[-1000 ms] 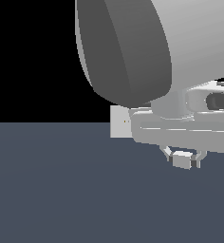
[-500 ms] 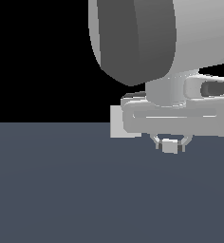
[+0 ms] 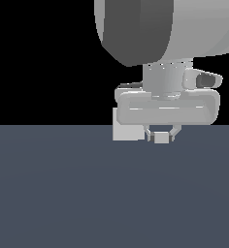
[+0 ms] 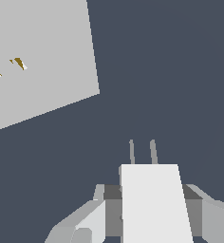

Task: Plug the charger into the wall socket.

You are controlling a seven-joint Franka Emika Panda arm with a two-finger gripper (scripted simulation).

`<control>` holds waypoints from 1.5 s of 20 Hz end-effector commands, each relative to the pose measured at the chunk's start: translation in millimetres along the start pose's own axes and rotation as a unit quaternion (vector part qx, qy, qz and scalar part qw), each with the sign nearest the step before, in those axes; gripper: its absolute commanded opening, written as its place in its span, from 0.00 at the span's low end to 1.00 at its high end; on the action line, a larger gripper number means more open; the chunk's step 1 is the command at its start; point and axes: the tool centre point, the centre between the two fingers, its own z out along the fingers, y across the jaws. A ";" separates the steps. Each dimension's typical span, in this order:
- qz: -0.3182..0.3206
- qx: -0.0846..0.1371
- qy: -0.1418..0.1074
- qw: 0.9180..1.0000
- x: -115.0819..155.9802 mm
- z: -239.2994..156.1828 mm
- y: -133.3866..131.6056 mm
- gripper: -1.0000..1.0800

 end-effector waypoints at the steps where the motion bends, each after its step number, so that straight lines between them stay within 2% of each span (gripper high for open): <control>1: -0.028 0.012 0.001 1.000 4.6 -3.9 -6.5 0.00; 6: -0.079 0.035 0.000 0.996 11.4 -10.9 -19.0 0.00; 16: -0.160 0.072 -0.002 0.984 18.0 -22.3 -40.0 0.00; 23: -0.188 0.085 -0.004 0.978 18.6 -25.9 -47.5 0.00; 30: -0.192 0.087 -0.005 0.977 18.3 -26.2 -48.7 0.00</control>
